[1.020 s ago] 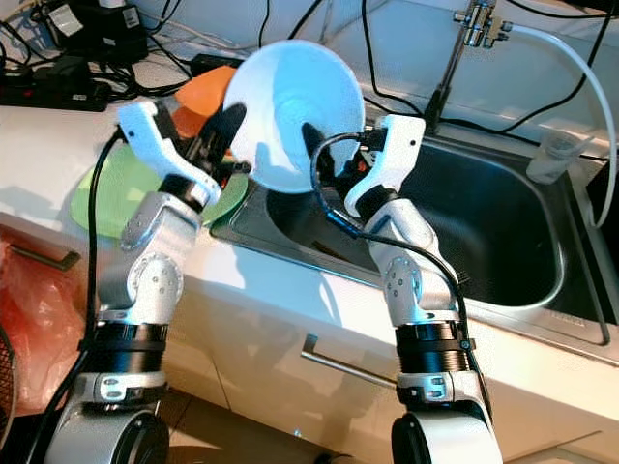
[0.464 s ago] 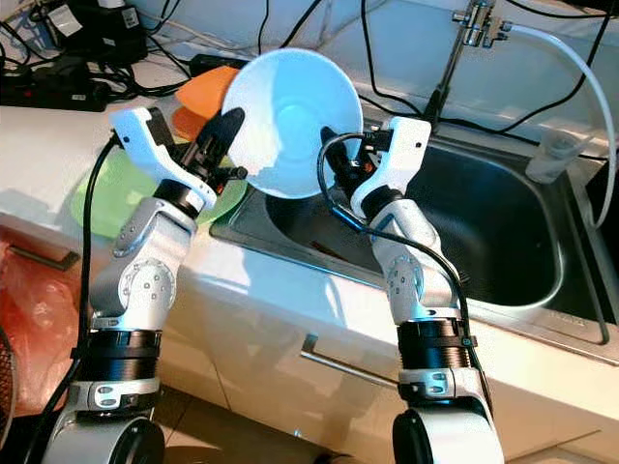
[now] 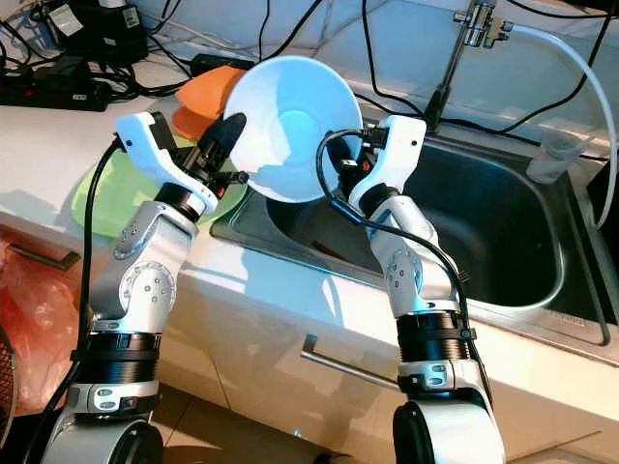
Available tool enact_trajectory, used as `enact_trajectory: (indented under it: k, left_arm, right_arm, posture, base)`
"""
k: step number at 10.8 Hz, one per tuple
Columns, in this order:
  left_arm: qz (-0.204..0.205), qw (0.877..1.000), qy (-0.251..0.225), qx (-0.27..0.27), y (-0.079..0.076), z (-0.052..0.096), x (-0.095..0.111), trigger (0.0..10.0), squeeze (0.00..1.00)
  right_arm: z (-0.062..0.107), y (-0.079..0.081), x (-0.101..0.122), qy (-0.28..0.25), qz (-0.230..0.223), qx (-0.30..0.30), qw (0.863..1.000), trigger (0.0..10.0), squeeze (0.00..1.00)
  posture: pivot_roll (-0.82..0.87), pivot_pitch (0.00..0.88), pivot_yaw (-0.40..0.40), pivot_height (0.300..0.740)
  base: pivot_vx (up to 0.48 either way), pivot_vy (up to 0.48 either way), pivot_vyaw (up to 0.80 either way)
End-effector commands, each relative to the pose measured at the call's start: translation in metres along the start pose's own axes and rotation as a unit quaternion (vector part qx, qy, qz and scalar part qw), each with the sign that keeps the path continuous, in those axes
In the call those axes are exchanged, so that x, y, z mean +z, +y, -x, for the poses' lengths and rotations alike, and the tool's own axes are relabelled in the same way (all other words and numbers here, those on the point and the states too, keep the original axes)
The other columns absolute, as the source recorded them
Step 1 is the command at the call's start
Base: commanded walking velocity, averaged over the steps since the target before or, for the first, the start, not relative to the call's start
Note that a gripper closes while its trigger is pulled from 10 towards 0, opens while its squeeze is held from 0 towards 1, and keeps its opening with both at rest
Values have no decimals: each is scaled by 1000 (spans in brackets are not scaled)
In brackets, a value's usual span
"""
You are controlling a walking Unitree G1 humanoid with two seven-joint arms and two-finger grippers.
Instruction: Kitchen organization
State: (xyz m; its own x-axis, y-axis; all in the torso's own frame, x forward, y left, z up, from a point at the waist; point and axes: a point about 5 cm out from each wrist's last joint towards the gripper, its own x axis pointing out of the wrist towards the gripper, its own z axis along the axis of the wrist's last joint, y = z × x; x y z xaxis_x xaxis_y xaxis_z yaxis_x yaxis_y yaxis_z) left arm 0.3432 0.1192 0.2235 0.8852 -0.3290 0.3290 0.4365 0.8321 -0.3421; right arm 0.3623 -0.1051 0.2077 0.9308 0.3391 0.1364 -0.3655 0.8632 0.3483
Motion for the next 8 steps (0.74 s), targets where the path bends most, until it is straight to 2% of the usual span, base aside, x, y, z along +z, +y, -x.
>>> enact_trajectory:
  k: [1, 3, 6, 7, 8]
  left_arm:
    - [-2, 999, -30, -37, -11, -2, 14, 0, 0]
    - [-7, 999, -29, -43, -12, -3, 14, 0, 0]
    - [-8, 999, -21, -44, -12, -2, 11, 0, 0]
    - [-7, 999, -15, -46, -13, -2, 9, 3529, 0]
    - [-8, 999, -13, -47, -13, -2, 8, 3529, 0]
  right_arm:
    - [2, -14, -4, 21, -6, -33, 999, 0, 0]
    - [3, -16, -10, 43, -28, -33, 998, 0, 0]
    - [4, -17, -14, 56, -29, -33, 997, 0, 0]
    - [4, -16, -14, 58, -28, -32, 997, 0, 0]
    - [5, -16, -14, 59, -29, -33, 997, 0, 0]
  posture:
    - [-27, 21, -82, 740]
    - [-28, 22, -81, 740]
    - [-28, 26, -80, 740]
    - [-28, 26, -80, 740]
    - [-28, 26, -80, 740]
  base:
    - [0, 0, 0]
    - [0, 0, 0]
    - [0, 0, 0]
    - [0, 0, 0]
    - [0, 0, 0]
